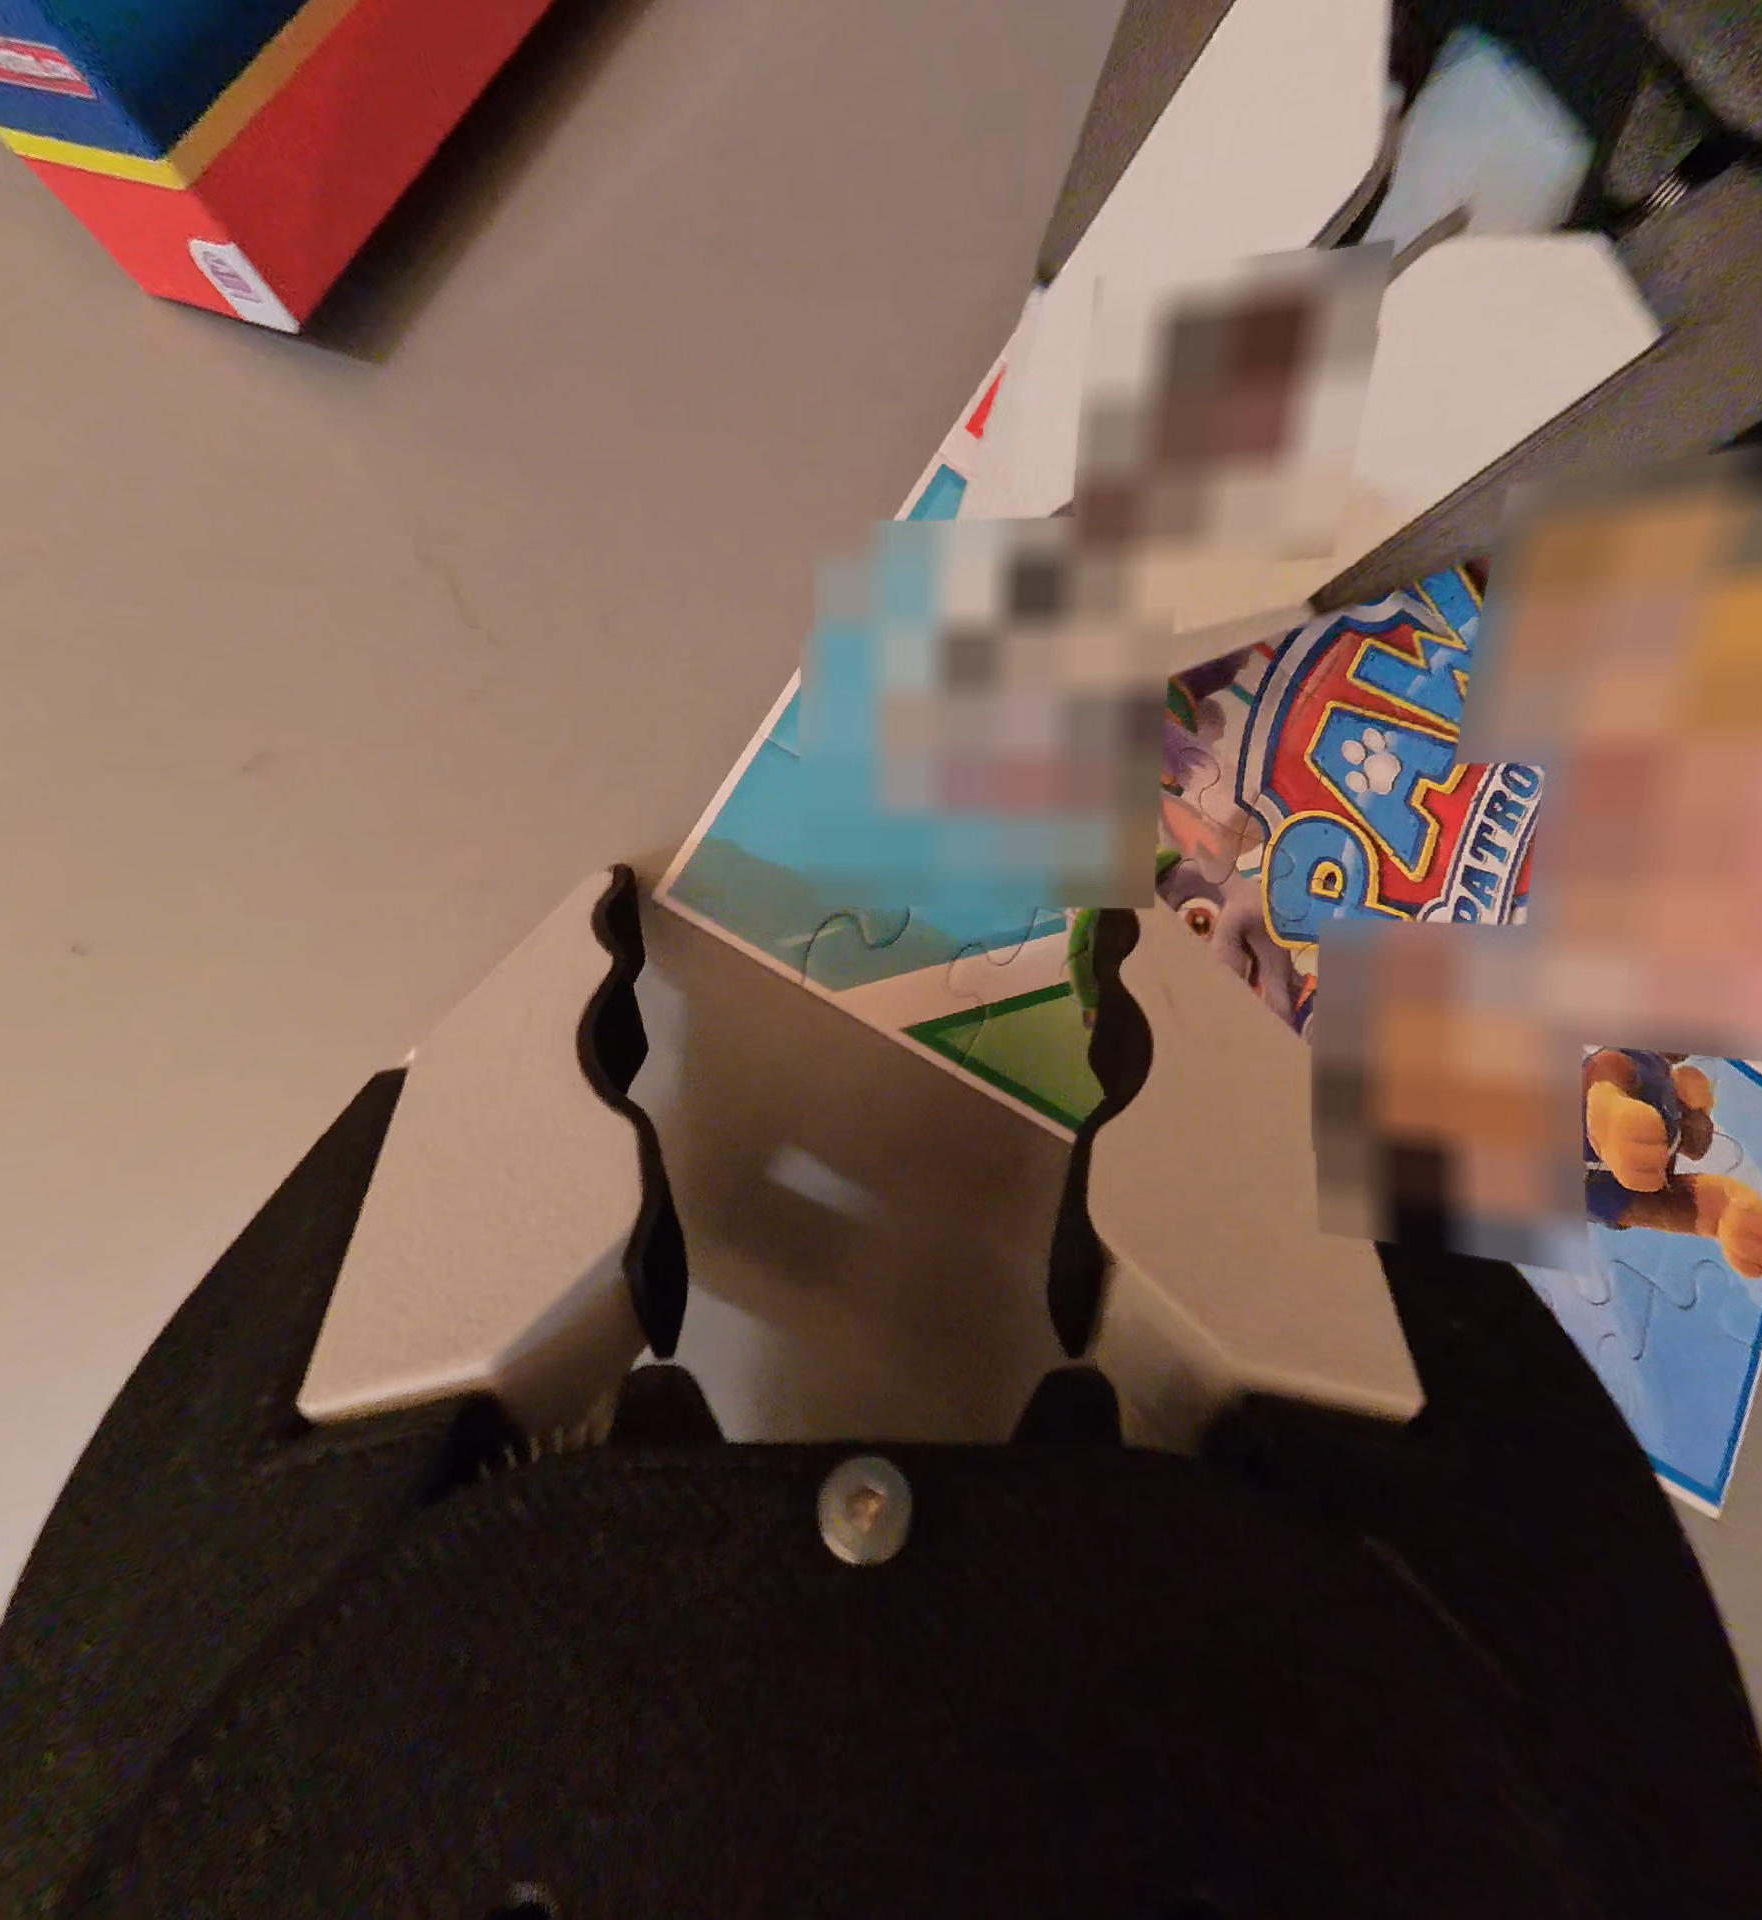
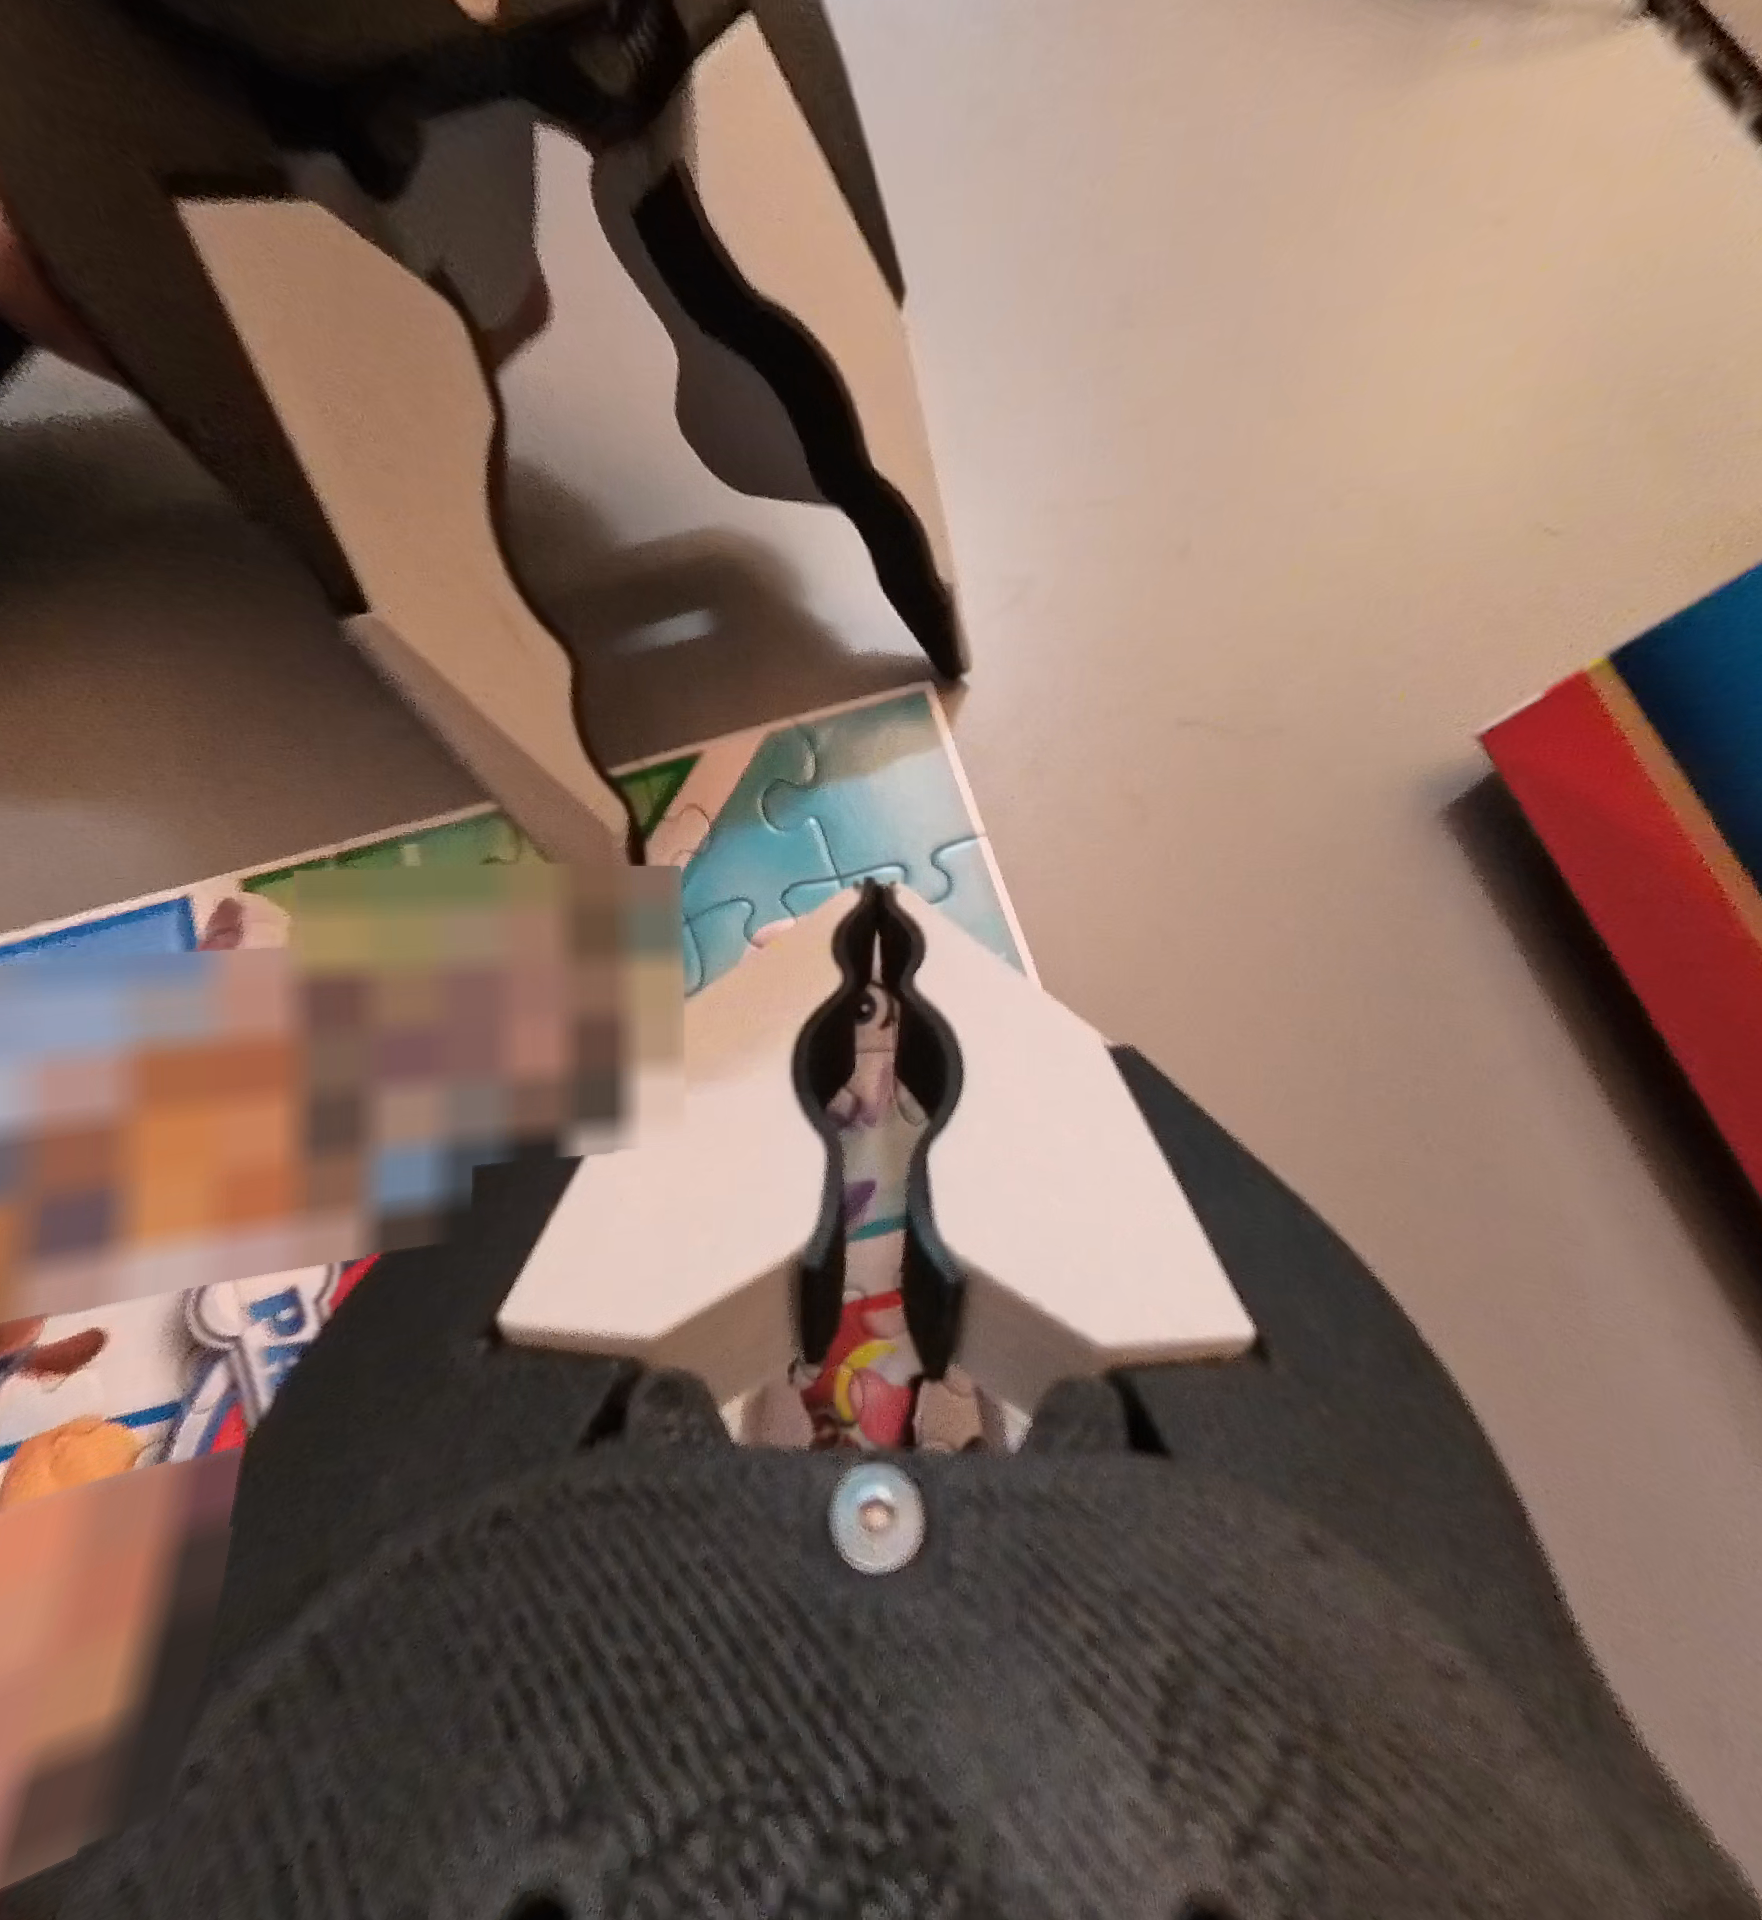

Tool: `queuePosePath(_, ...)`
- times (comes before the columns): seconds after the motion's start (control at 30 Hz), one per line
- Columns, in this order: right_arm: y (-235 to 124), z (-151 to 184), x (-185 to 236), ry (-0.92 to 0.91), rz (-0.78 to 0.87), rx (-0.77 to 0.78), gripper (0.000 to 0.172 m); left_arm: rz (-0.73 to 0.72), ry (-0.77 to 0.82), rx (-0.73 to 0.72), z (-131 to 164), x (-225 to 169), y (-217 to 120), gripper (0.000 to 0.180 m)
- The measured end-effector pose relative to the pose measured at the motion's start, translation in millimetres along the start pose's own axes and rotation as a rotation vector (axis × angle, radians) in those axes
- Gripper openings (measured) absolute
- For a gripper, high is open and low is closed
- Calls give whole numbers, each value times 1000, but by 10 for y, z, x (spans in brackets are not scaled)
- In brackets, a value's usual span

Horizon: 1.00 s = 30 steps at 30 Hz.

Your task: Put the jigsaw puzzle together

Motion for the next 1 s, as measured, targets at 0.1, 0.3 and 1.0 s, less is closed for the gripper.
queuePosePath(0.1,62,42,0,-25,47,40,0,24,-12,-12,-21,-31,13,88)
queuePosePath(0.3,40,85,-8,15,9,17,0,93,-70,-54,-17,-38,-15,89)
queuePosePath(1.0,-83,208,20,9,-9,11,0,149,-70,-94,15,-17,-127,72)
Point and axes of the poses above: each gripper's, where its closed fingertips meet, y out along the fingers, z out of its underside, x = y × z across the jaws, the point moved 7 cm from there along -y, back along the fingers, and after that the axes turned 8 degrees about y, right-handed, at the moved point
